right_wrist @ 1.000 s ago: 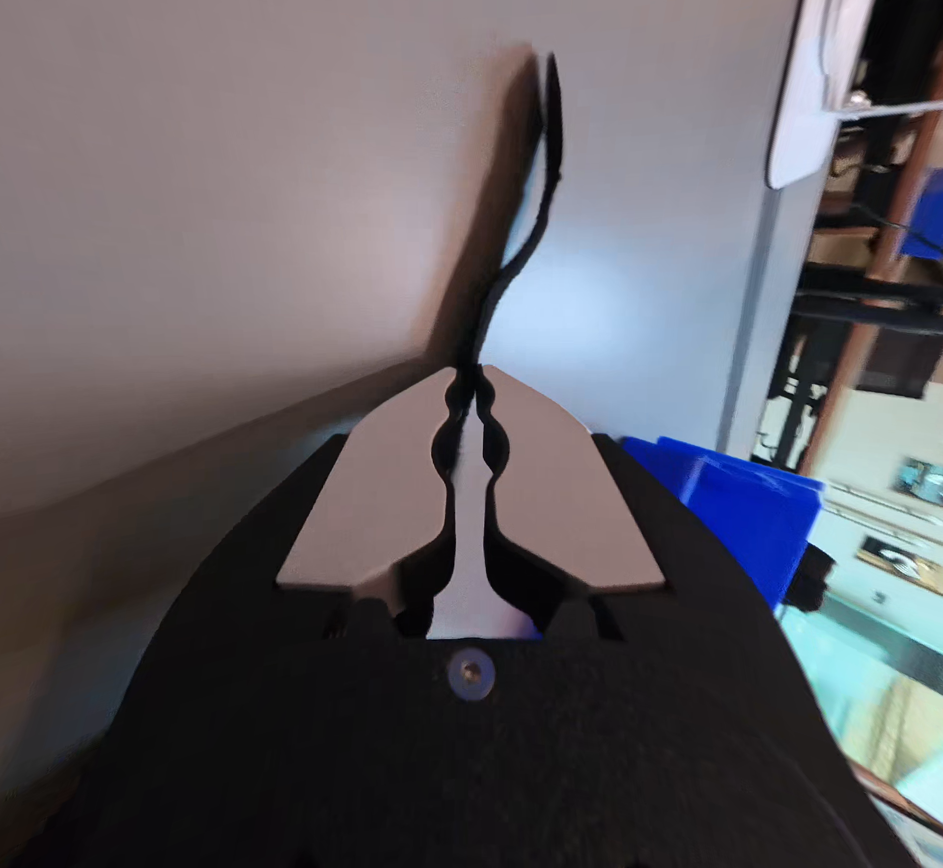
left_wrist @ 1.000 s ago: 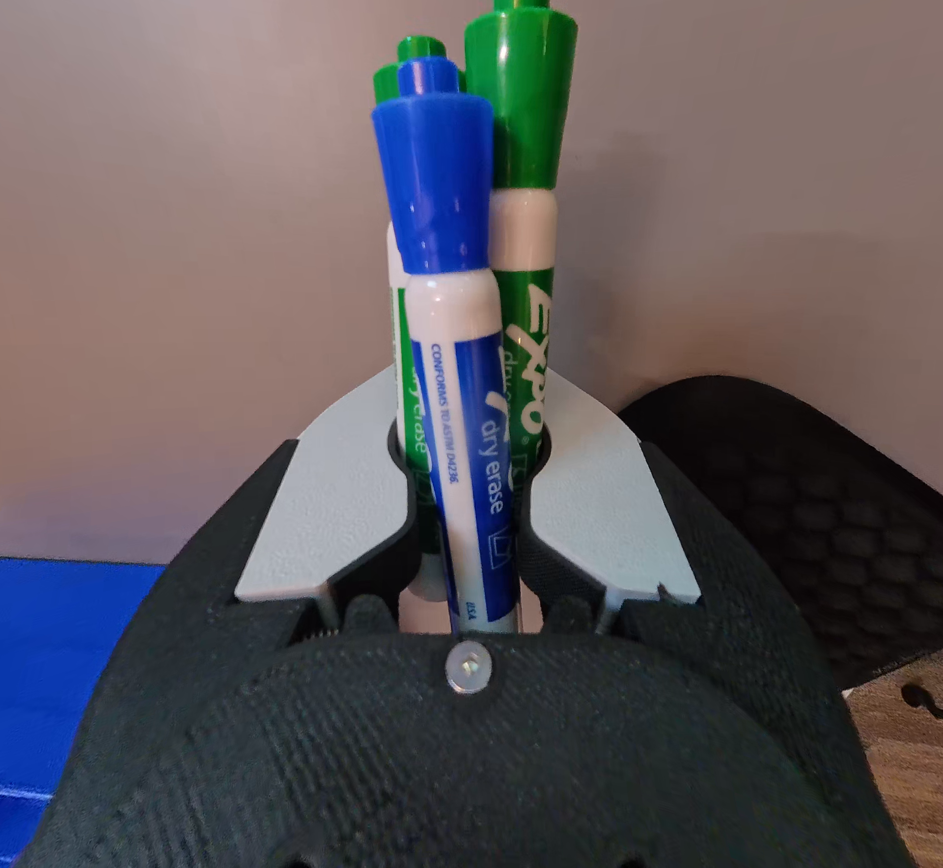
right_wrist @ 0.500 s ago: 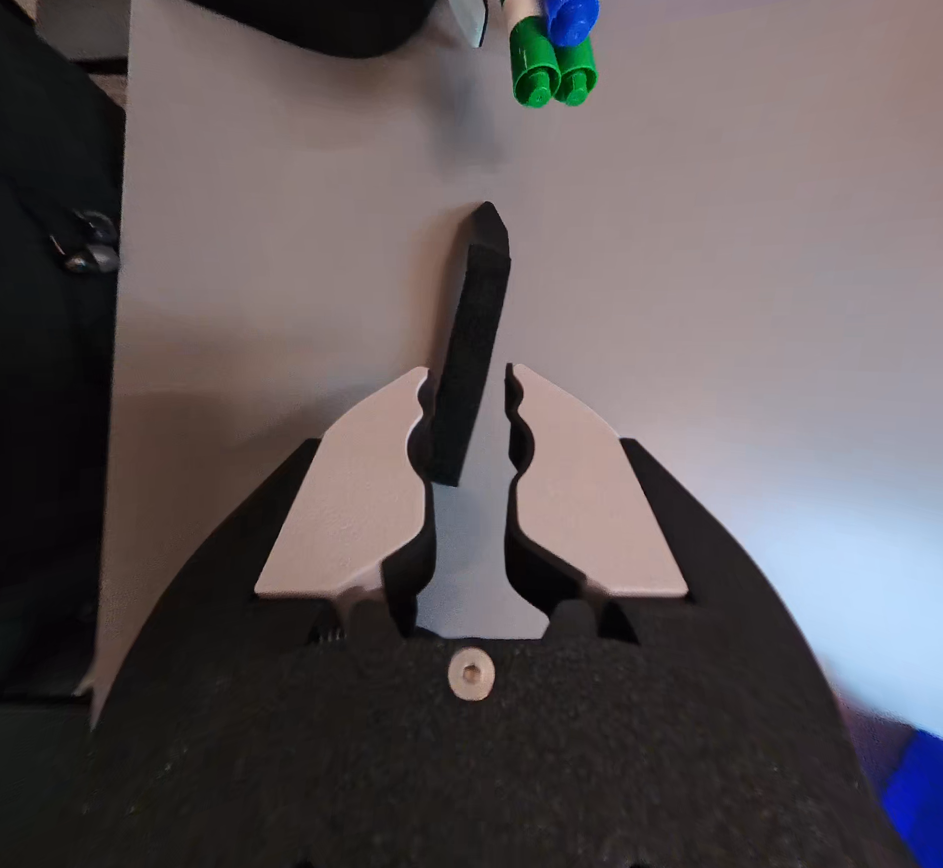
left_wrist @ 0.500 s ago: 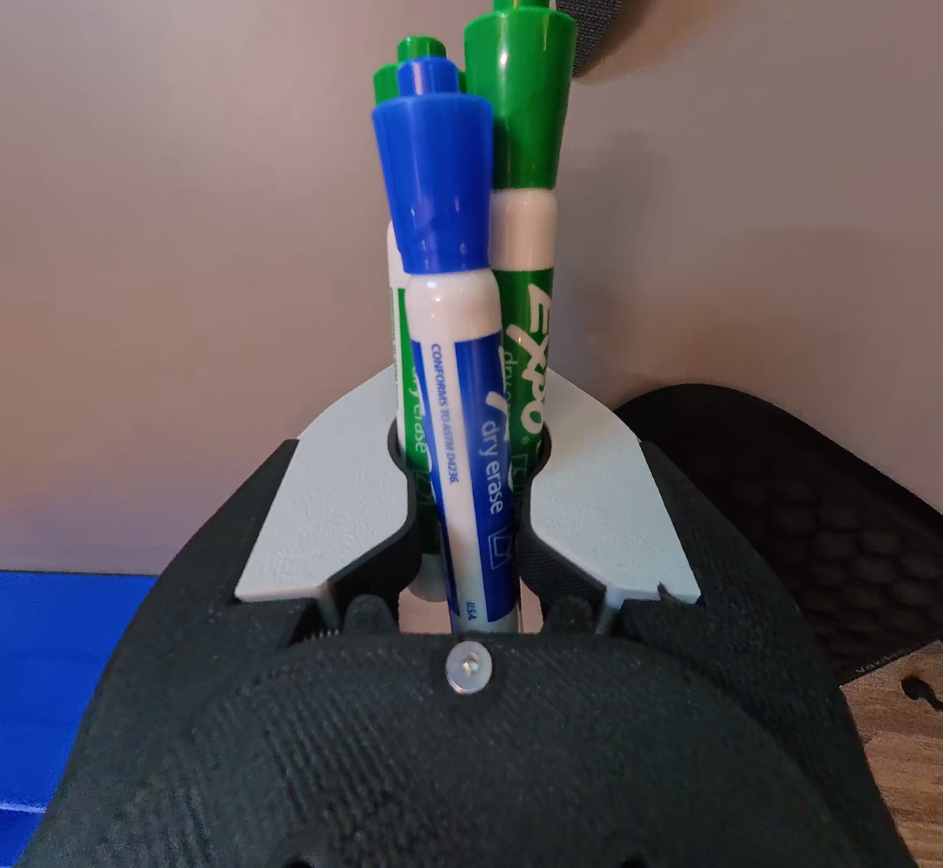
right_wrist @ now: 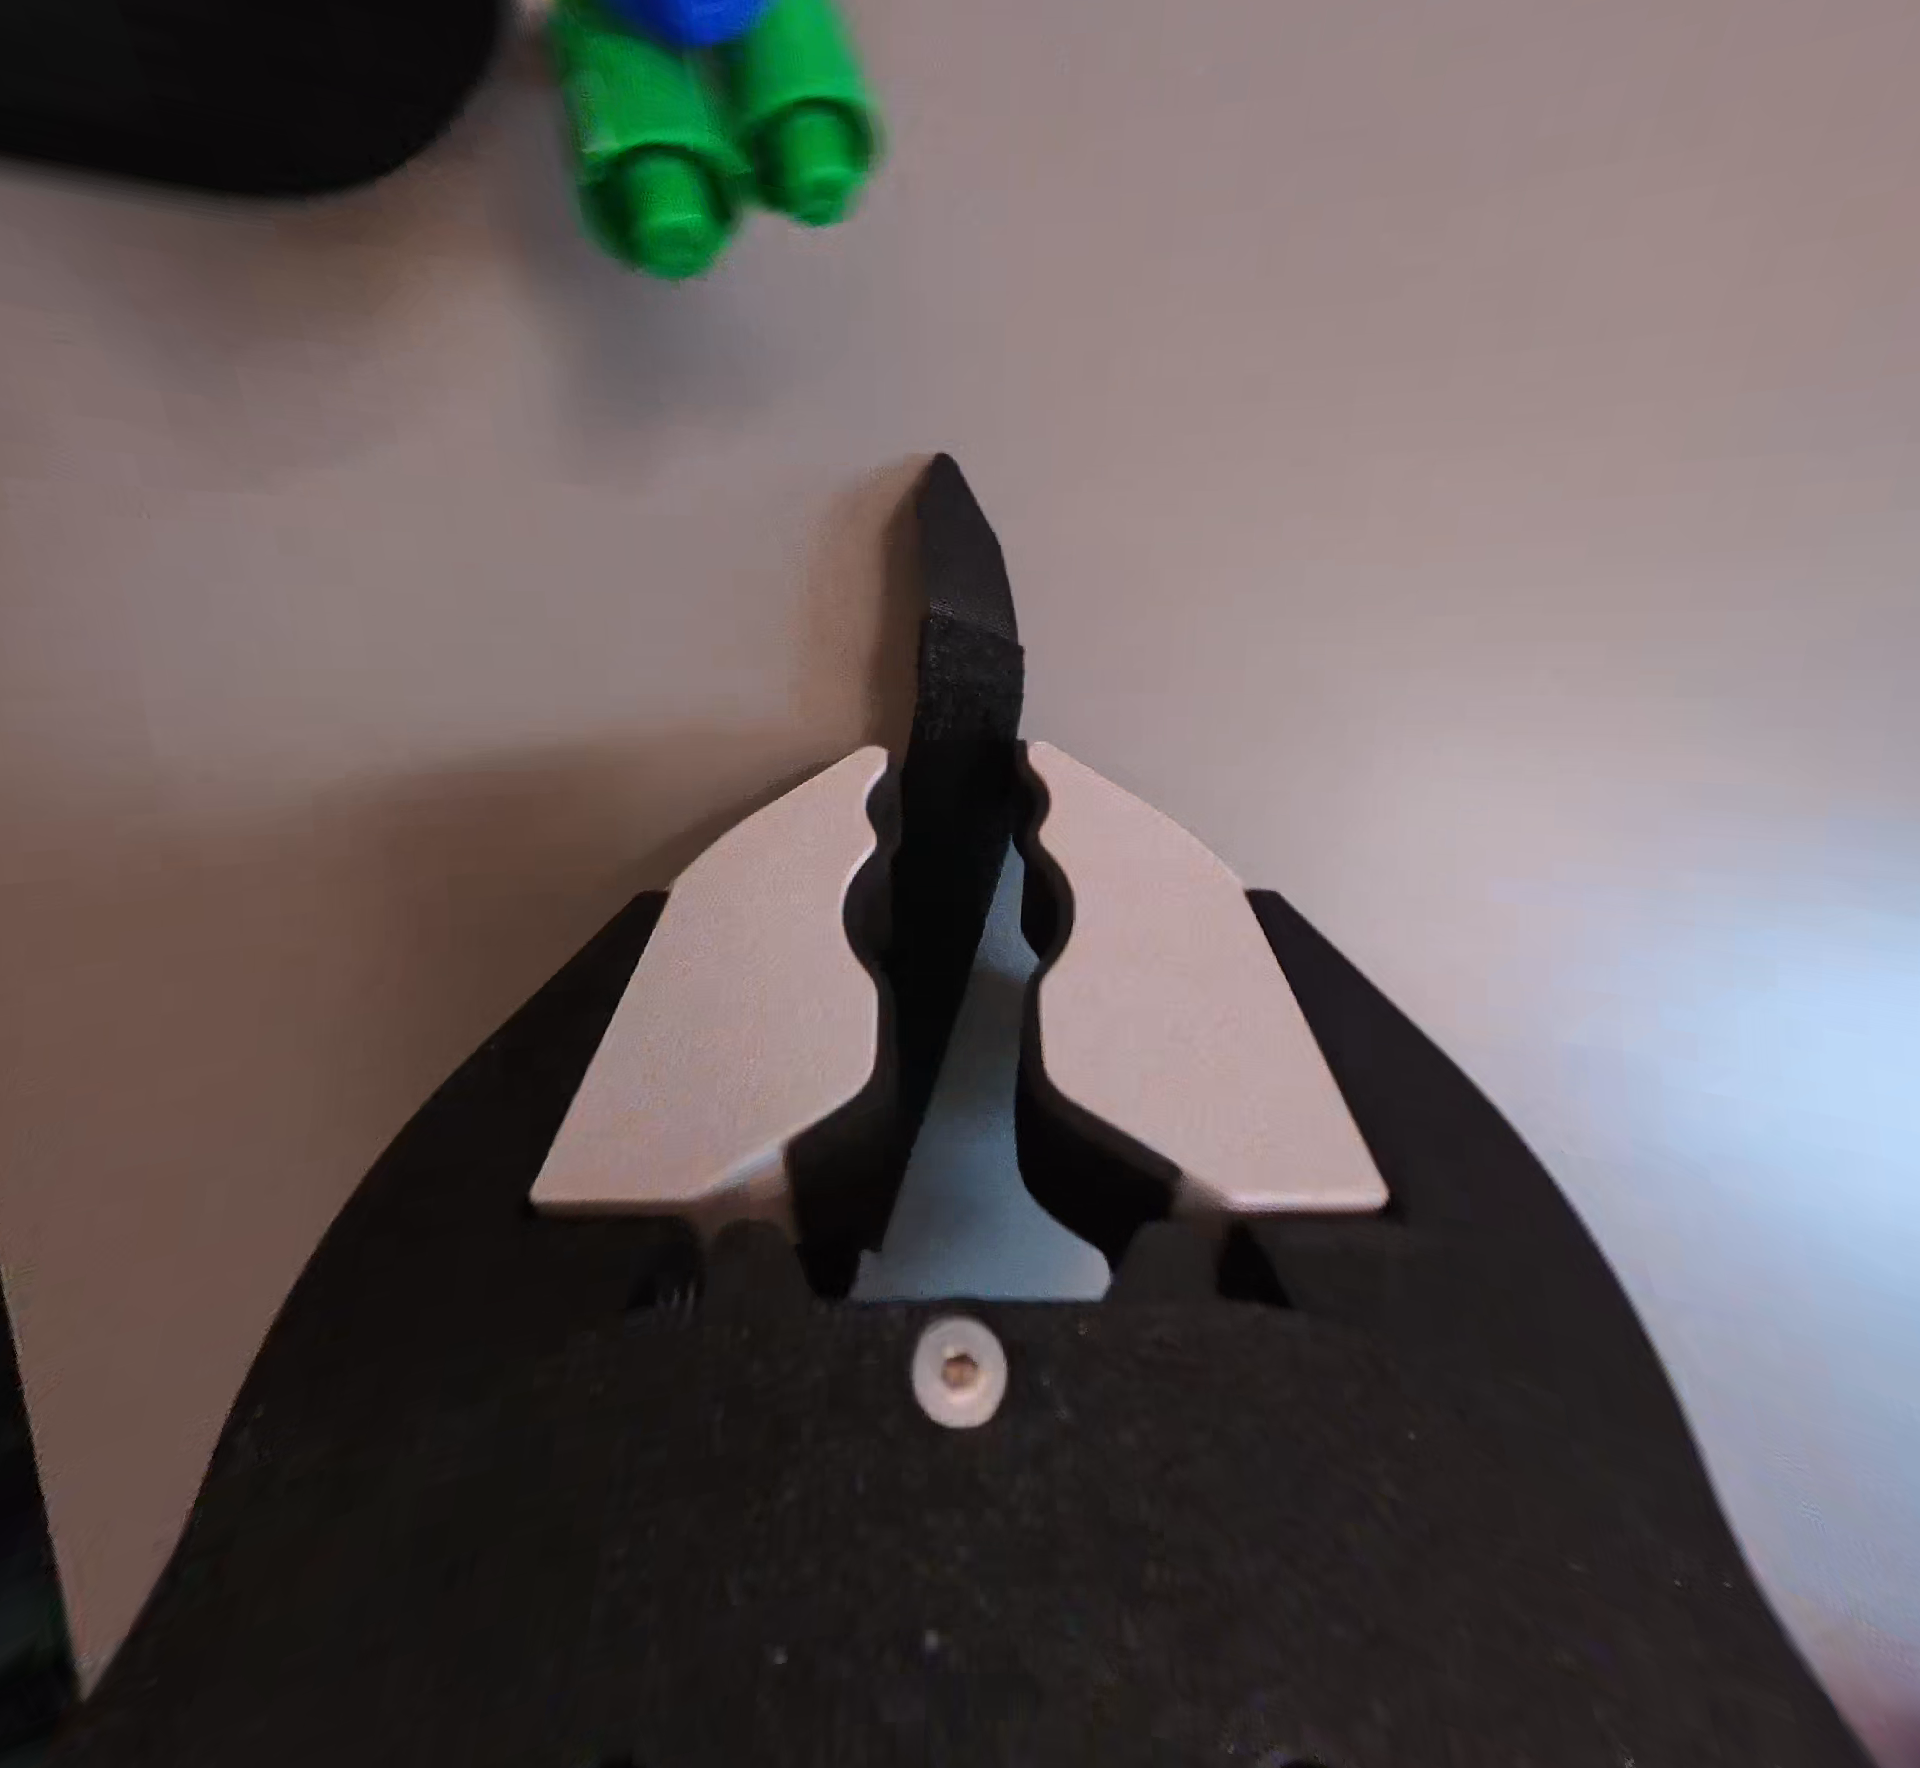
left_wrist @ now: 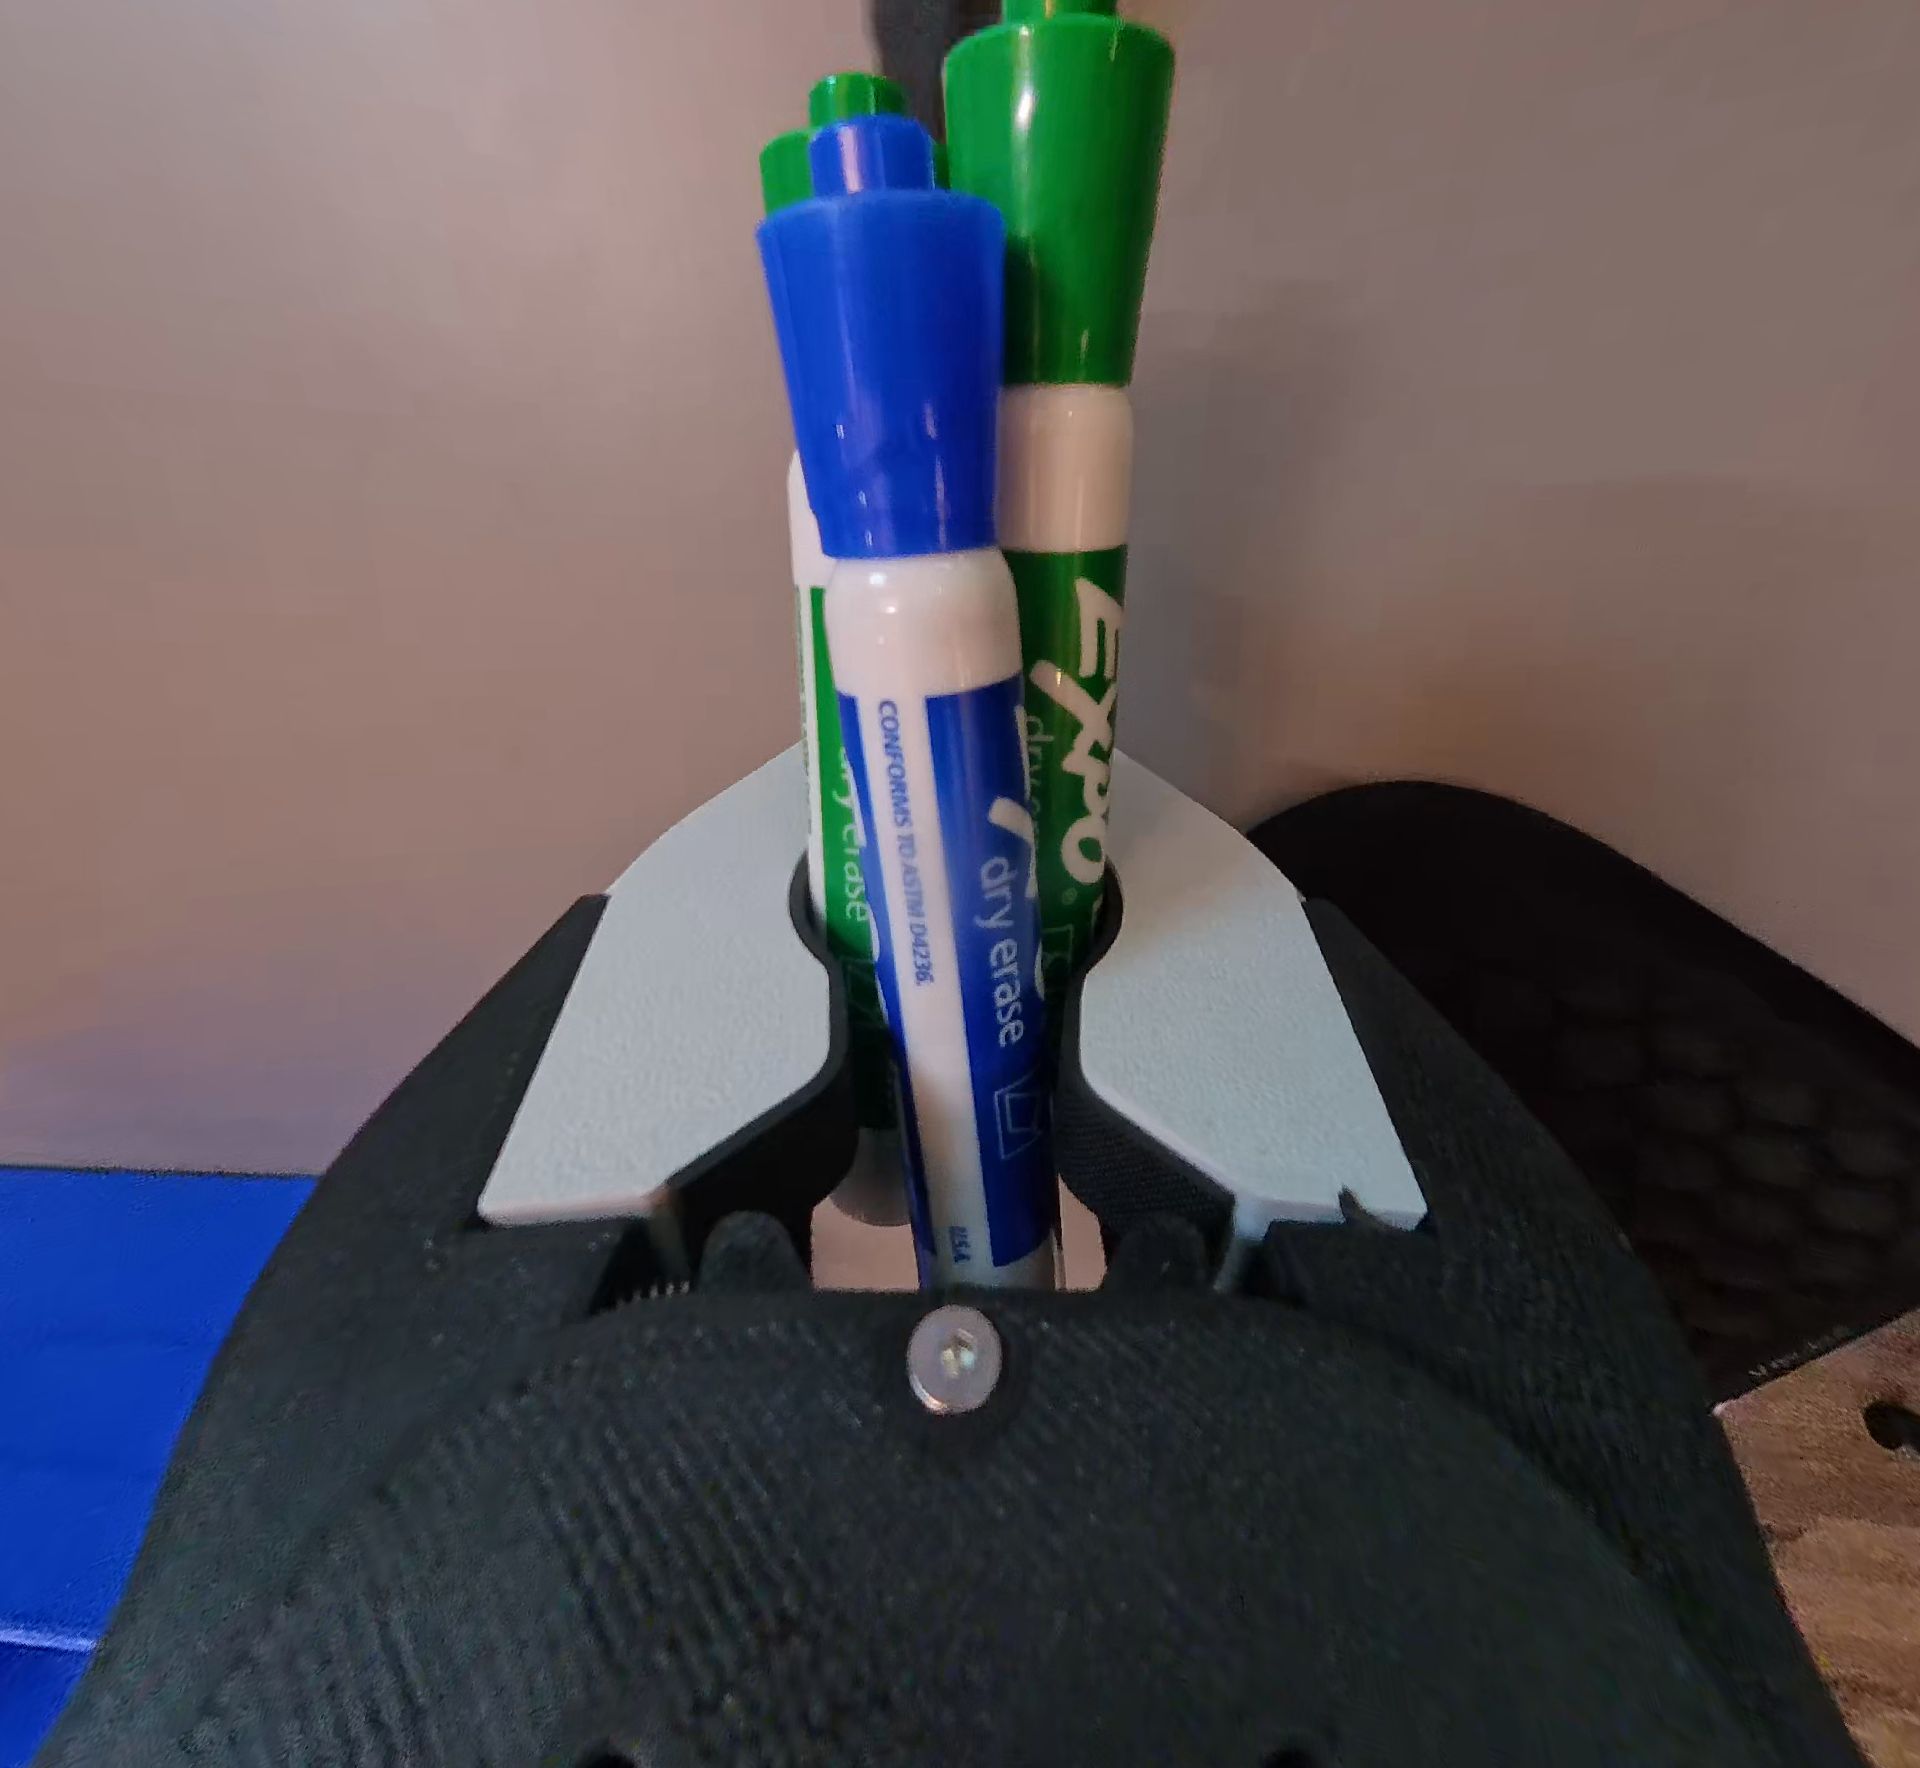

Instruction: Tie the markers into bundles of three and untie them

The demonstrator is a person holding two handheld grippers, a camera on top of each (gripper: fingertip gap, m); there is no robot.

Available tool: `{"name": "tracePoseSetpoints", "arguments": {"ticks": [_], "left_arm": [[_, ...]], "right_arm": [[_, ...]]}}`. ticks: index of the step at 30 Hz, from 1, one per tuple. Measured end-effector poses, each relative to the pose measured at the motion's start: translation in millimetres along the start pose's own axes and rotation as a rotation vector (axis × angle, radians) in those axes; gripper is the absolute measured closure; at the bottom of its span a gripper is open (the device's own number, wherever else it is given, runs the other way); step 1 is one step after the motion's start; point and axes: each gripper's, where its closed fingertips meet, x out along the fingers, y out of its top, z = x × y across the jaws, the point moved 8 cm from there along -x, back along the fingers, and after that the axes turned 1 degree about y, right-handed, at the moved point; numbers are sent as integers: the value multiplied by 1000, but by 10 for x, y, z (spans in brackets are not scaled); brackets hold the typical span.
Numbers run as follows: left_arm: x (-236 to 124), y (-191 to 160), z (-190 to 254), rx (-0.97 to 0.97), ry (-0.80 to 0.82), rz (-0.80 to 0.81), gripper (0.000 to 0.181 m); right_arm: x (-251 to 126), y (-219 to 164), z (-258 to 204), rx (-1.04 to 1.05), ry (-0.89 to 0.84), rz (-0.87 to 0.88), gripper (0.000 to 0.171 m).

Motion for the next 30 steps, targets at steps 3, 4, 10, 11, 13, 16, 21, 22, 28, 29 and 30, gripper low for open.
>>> {"name": "tracePoseSetpoints", "arguments": {"ticks": [3, 4, 10, 11, 13, 16, 21, 22, 28, 29, 30], "left_arm": [[11, -23, -11, 0, 1, -10, 138], [16, -25, -12, -2, 1, -10, 138], [45, -10, -9, 0, -3, -3, 138], [46, -9, -9, 1, -3, -3, 138], [49, -6, -13, 3, -2, -6, 138], [47, 5, -18, 5, -2, -3, 139], [54, 16, -22, 8, 2, -8, 138], [58, 17, -23, 10, 3, -11, 138], [78, 34, -17, 12, -7, -12, 138], [79, 36, -17, 12, -7, -12, 138], [81, 38, -15, 11, -7, -11, 138]], "right_arm": [[-125, -88, 208, 203, -179, 68, 148], [-164, -134, 273, 249, -226, 86, 146], [-435, -251, 337, 260, -240, 251, 119], [-517, -234, 346, 201, -255, 285, 119], [-700, -209, 393, 68, -348, 341, 119], [-932, -153, 440, -51, -449, 398, 118], [-1152, -84, 456, -141, -527, 507, 137], [-1158, -83, 457, -169, -527, 529, 148], [-1110, -94, 509, -205, -534, 645, 171], [-1105, -93, 522, -206, -535, 659, 171], [-1104, -93, 539, -203, -539, 672, 171]]}}
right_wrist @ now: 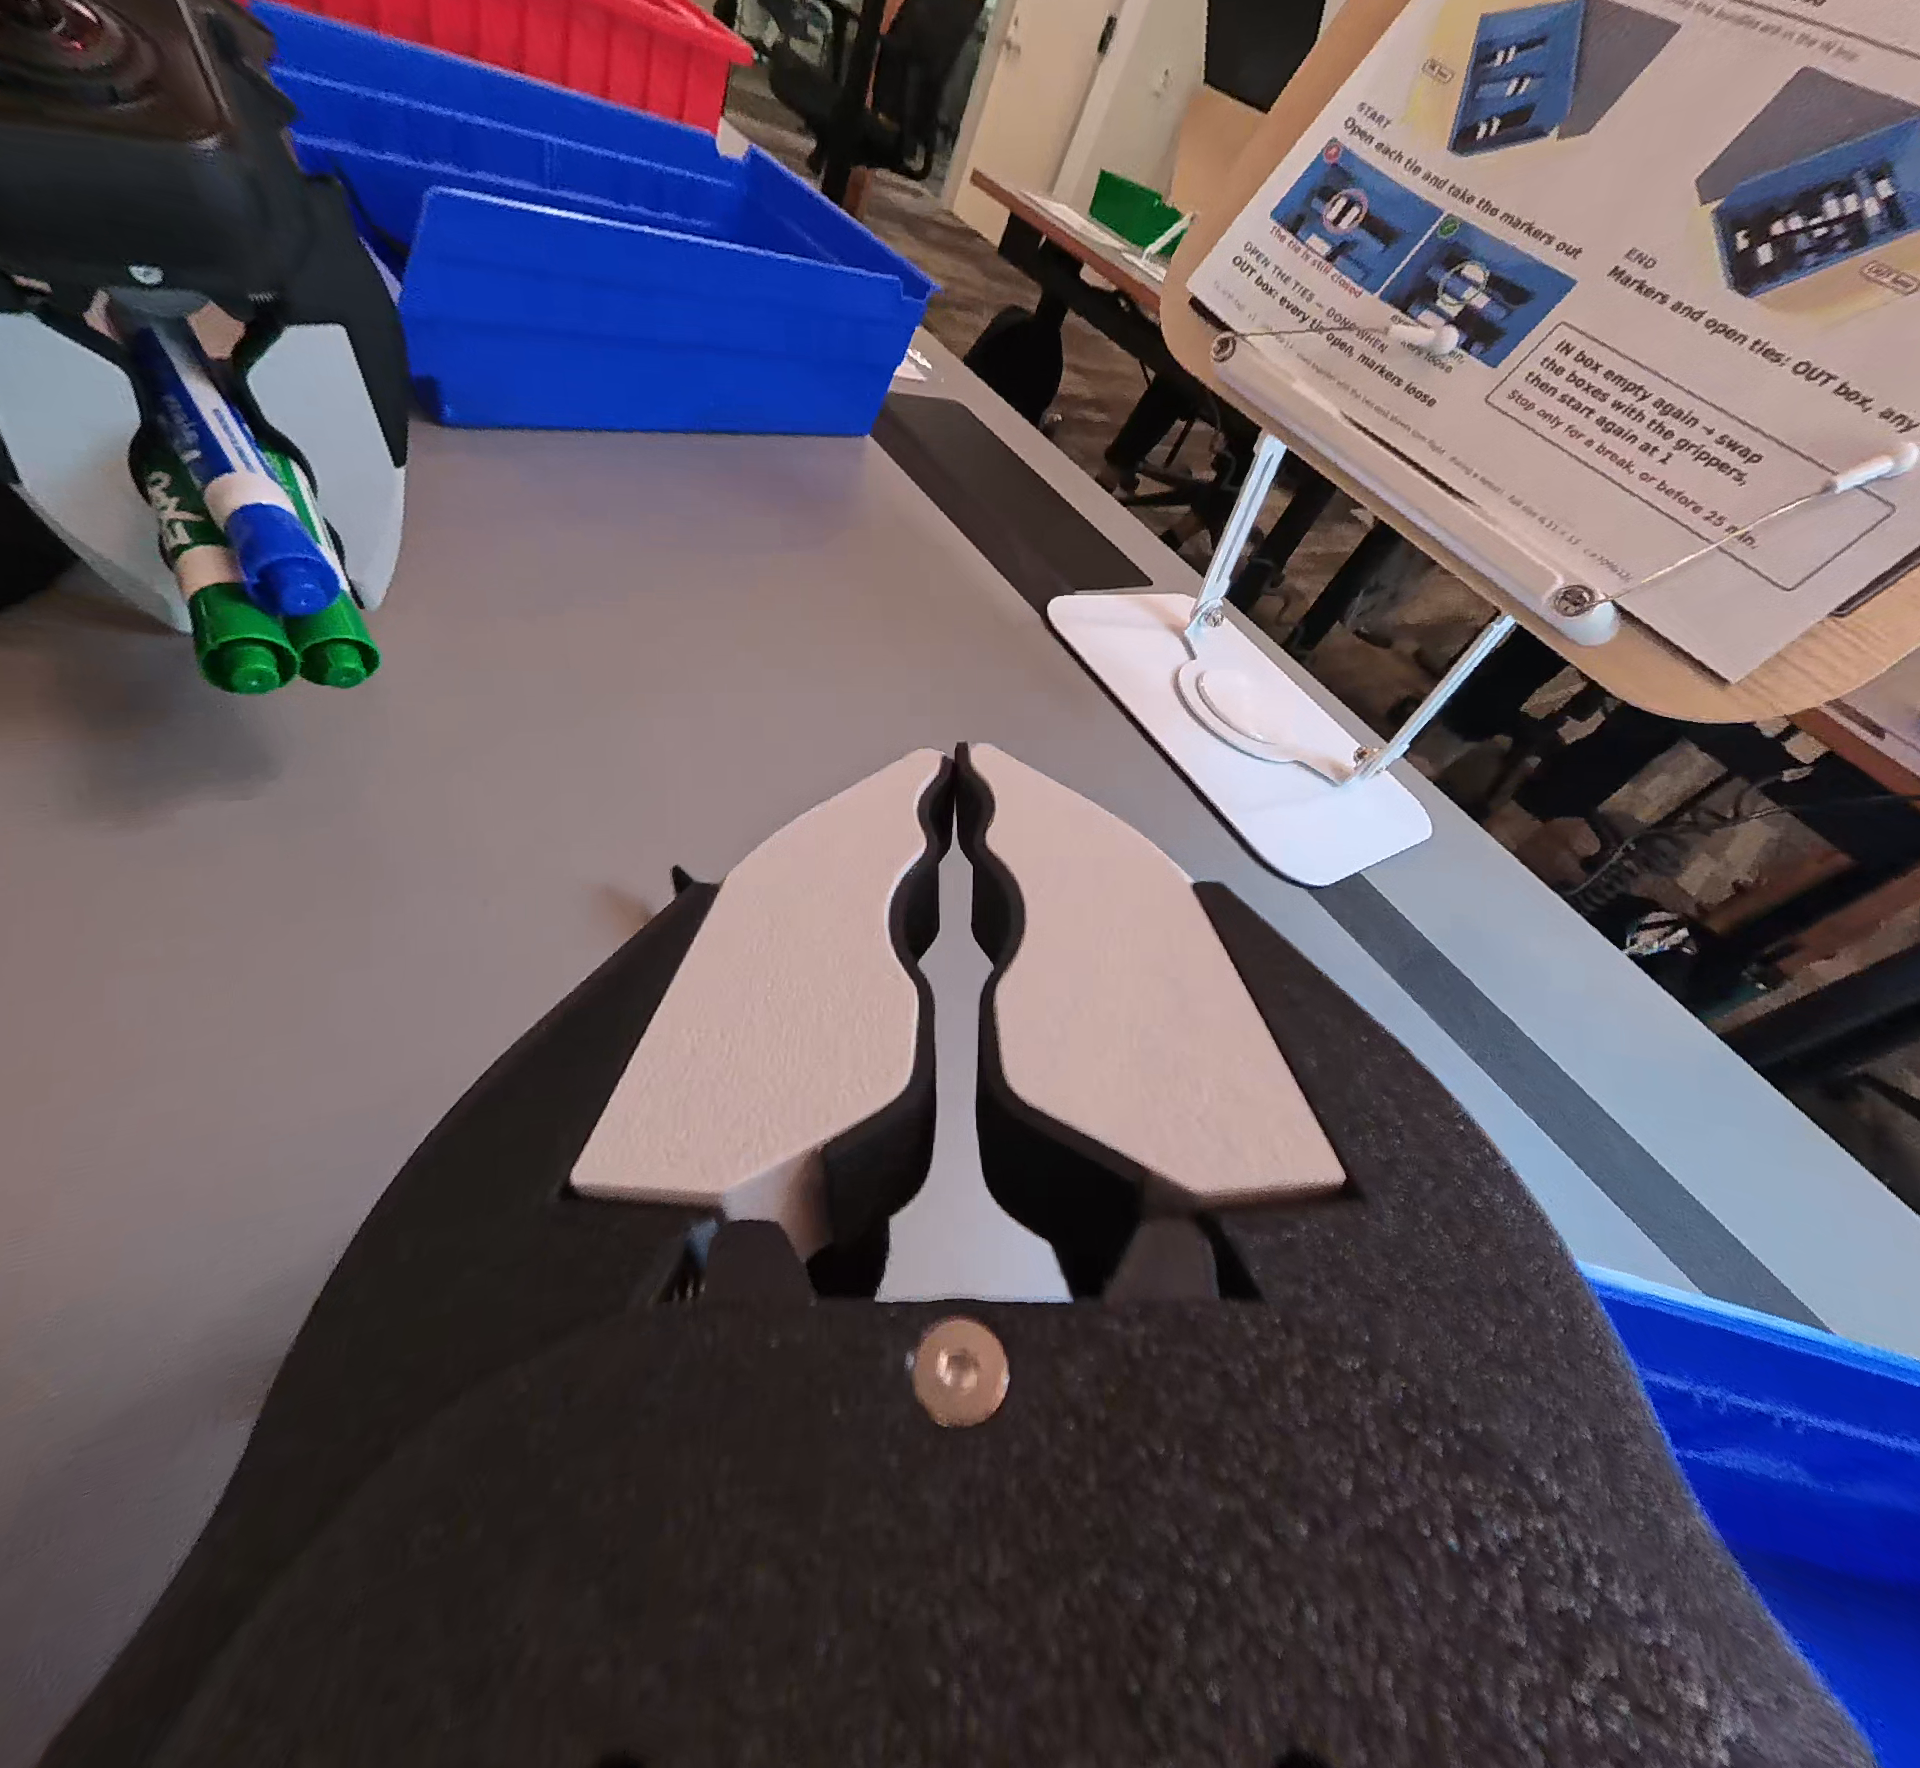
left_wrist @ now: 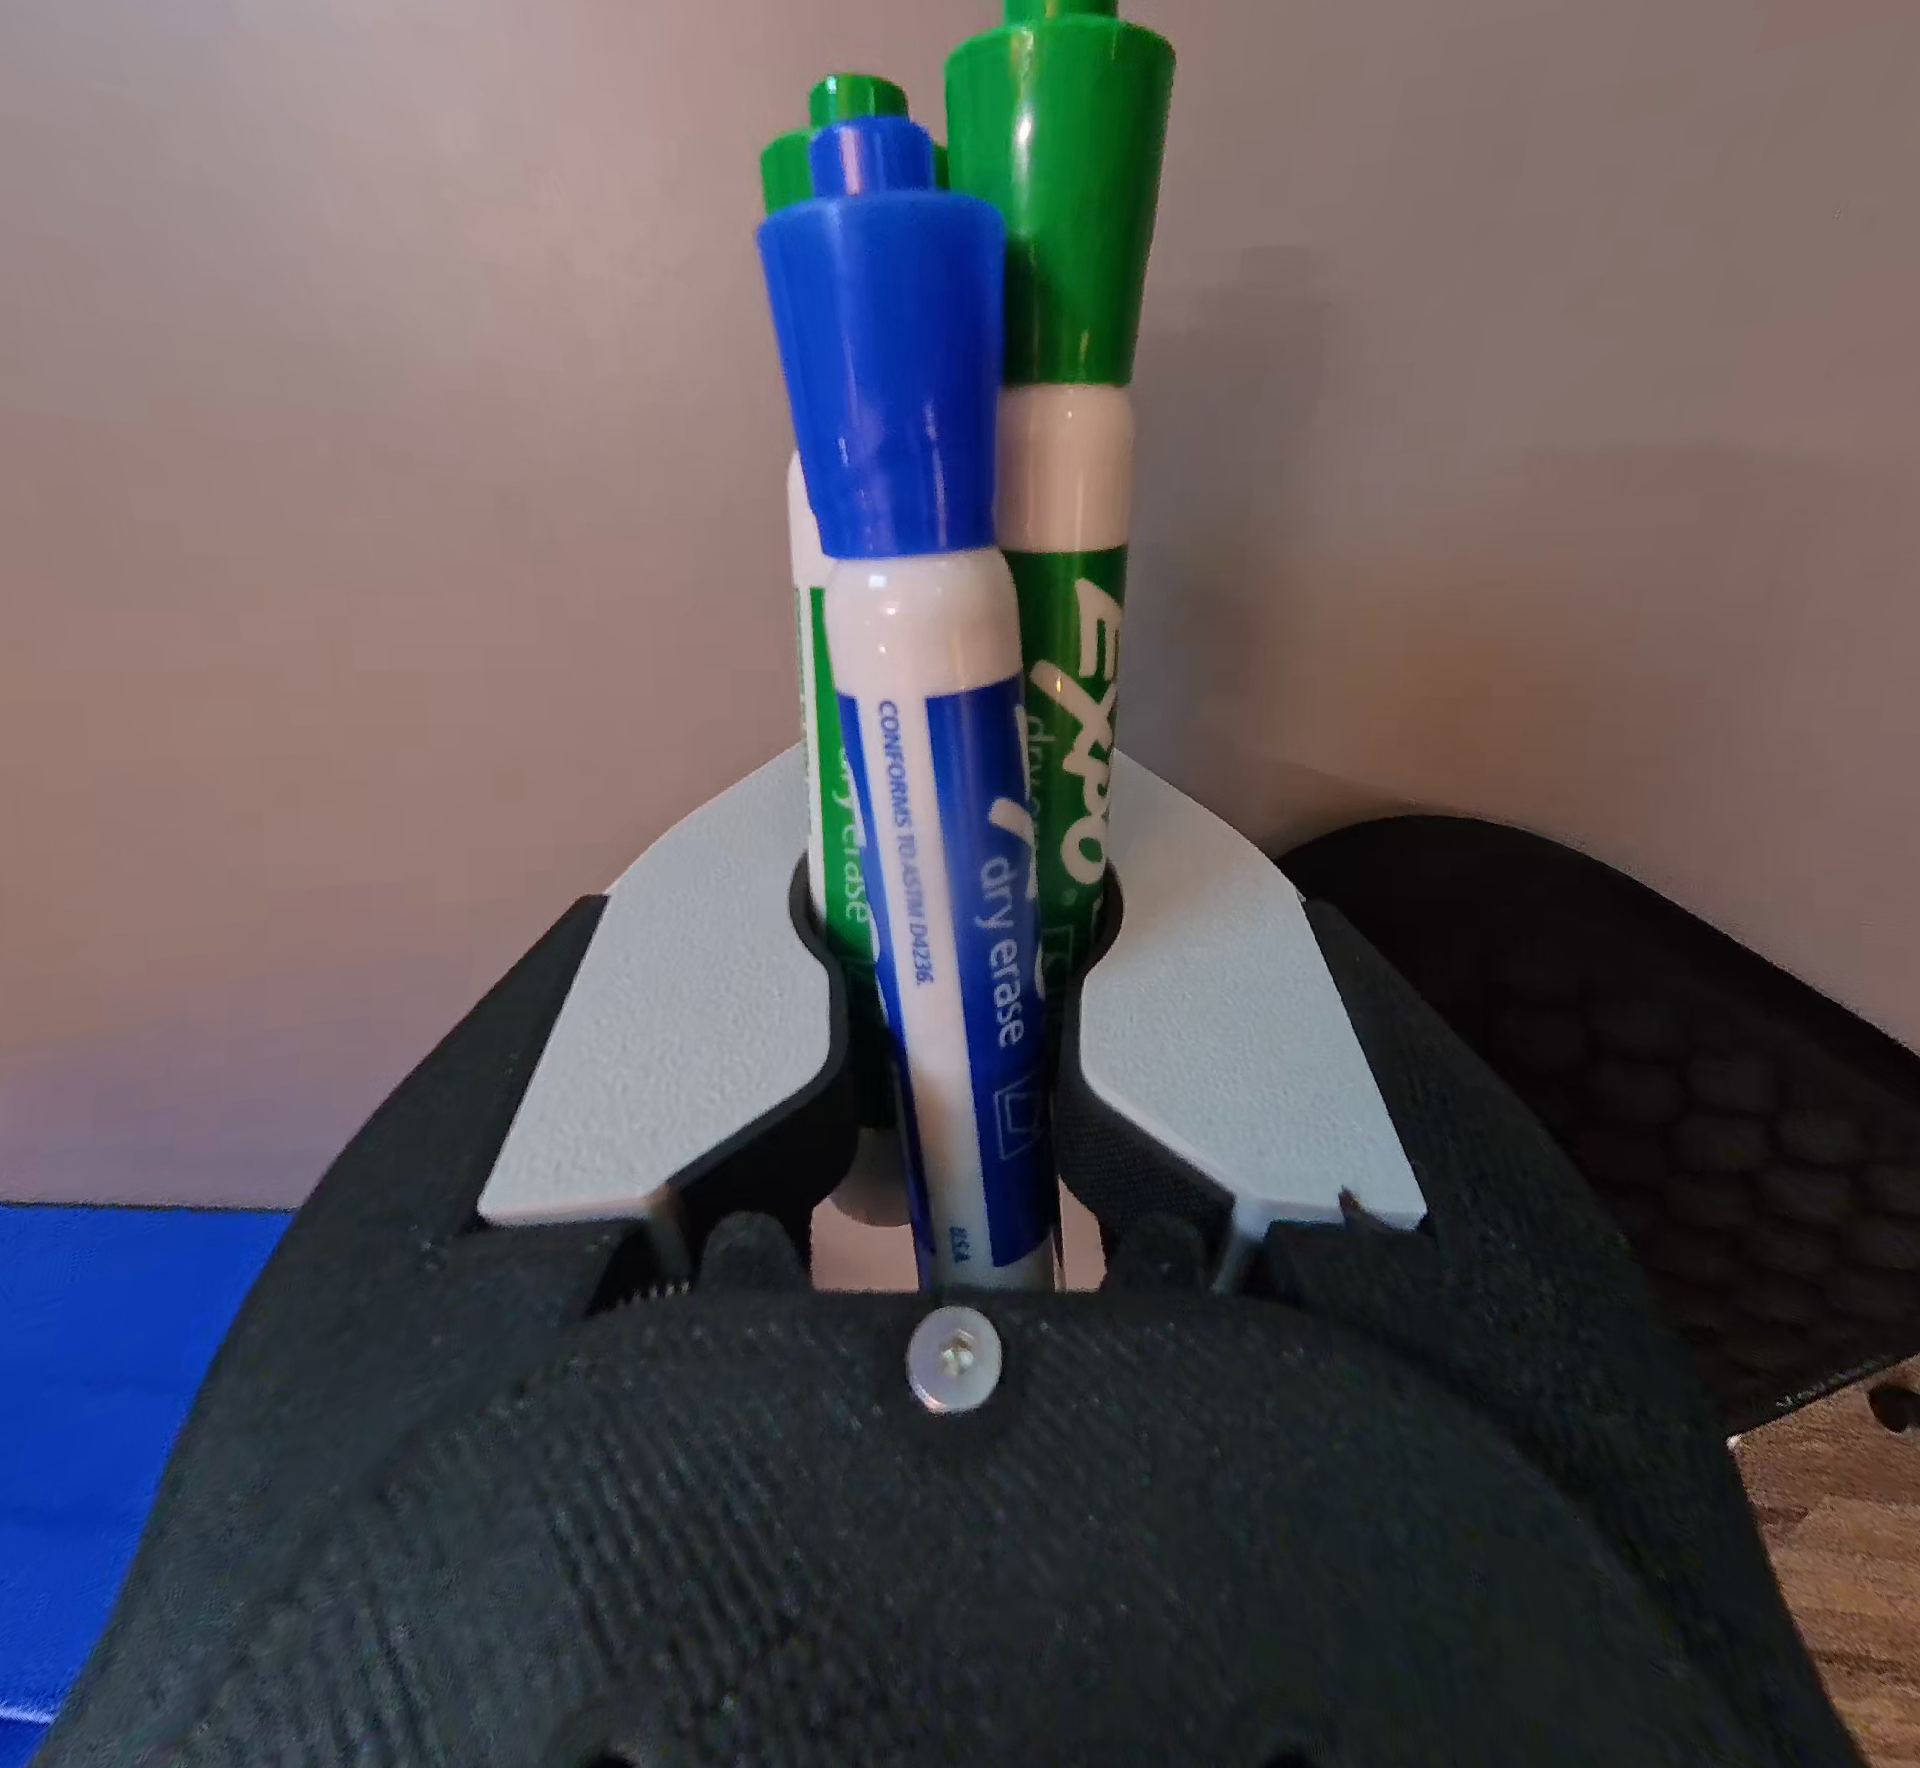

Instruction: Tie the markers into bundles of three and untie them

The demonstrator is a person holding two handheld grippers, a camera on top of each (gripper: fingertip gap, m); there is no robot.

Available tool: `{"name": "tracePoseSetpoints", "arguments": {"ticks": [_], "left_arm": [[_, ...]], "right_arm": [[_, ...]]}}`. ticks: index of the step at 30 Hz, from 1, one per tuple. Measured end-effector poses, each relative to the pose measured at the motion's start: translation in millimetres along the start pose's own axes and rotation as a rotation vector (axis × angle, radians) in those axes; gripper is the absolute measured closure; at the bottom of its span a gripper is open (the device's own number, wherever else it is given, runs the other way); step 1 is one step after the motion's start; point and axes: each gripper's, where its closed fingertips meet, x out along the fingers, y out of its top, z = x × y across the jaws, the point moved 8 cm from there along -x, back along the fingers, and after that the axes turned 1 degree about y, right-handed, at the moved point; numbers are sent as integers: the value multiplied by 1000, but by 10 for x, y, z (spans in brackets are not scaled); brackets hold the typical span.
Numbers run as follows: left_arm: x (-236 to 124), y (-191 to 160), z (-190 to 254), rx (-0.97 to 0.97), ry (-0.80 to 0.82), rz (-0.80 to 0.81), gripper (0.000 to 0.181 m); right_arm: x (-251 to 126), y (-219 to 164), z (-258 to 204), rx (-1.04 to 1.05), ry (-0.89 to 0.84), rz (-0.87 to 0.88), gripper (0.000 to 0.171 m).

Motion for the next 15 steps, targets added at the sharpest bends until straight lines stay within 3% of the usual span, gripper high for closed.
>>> {"name": "tracePoseSetpoints", "arguments": {"ticks": [3, 6, 8, 15], "left_arm": [[4, 2, 6, -5, -2, 6, 138], [14, 3, 10, -10, -5, 13, 138], [26, 0, 10, -12, -7, 14, 138], [34, 5, -9, -13, -7, 17, 138]], "right_arm": [[28, -25, 37, 20, 44, -4, 171], [78, -76, 40, -30, 141, -89, 156], [113, -120, 19, -119, 192, -178, 147], [138, -209, -240, -531, 484, -459, 146]]}}
